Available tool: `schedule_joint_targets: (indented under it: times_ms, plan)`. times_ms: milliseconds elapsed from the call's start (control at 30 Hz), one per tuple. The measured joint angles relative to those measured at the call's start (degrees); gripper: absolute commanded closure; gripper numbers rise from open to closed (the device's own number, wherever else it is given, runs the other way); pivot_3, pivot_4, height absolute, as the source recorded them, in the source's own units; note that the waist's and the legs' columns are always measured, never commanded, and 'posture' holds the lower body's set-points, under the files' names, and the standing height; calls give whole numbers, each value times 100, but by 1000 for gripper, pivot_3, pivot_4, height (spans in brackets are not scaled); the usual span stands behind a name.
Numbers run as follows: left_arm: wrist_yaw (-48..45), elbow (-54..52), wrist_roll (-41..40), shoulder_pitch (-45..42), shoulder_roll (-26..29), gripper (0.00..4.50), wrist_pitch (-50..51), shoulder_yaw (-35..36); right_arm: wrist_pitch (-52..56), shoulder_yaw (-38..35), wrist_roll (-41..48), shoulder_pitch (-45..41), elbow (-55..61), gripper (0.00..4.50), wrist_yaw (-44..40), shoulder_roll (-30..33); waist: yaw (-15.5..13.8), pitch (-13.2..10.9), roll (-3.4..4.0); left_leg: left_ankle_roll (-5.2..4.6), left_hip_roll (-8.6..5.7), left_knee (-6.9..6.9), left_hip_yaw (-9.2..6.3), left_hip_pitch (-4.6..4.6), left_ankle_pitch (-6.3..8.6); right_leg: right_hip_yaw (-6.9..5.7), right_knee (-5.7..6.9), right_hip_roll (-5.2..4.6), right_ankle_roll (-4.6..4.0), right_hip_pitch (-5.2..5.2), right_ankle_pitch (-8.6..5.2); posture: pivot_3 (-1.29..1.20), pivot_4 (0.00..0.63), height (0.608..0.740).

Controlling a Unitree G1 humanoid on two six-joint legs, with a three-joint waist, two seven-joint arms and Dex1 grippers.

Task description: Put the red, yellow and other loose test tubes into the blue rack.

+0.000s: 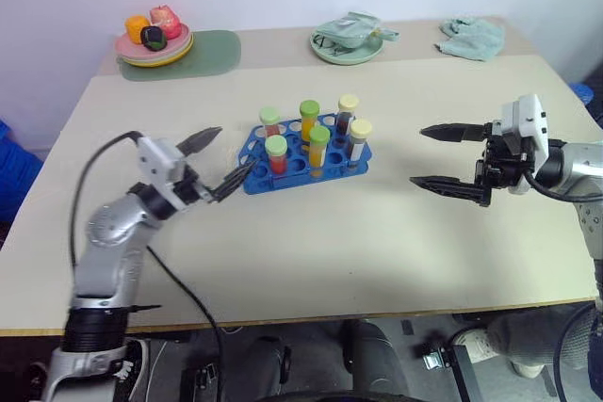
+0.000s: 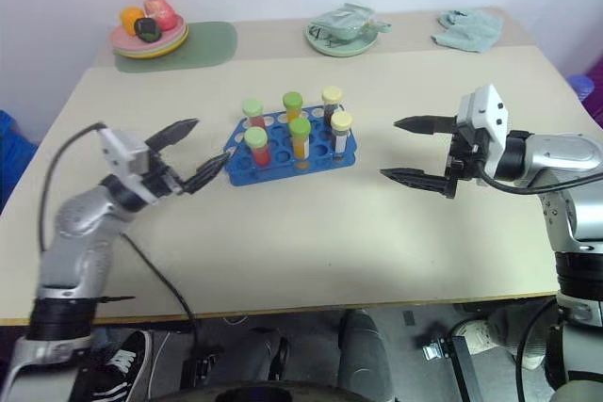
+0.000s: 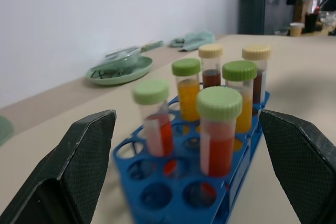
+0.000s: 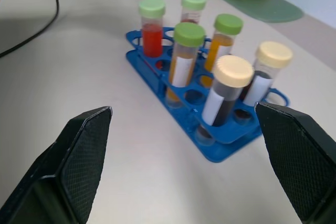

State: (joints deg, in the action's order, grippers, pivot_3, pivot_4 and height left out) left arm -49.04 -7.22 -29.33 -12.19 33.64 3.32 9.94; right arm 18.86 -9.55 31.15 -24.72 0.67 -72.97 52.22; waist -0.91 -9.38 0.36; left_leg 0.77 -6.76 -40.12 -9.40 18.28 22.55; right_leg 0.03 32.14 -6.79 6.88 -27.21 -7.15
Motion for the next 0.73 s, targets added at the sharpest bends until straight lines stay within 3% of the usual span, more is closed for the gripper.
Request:
schedule_joint_targets:
  times_ms: [133,300,733]
  plan:
    - [-914,55,-561,-5,826,58,442,342,-191,-24,-108,137,-167,0,-55,1,20,0,1,0,4,5,1,-1,0,-1,3,4,-1,-2,0,0,150,740]
    - [-1972,752,-641,-264,1633,58,755,454,-357,-28,-221,211,-491,0,-76,4,14,-3,6,-1,4,5,3,-3,1,-2,2,5,-1,-1,-1,0,150,740]
    - [-2309,1758,-337,-1299,1560,58,898,230,-553,-270,-392,508,-484,0,84,81,31,-3,6,-1,5,6,3,0,1,-2,6,6,0,-4,0,0,150,740]
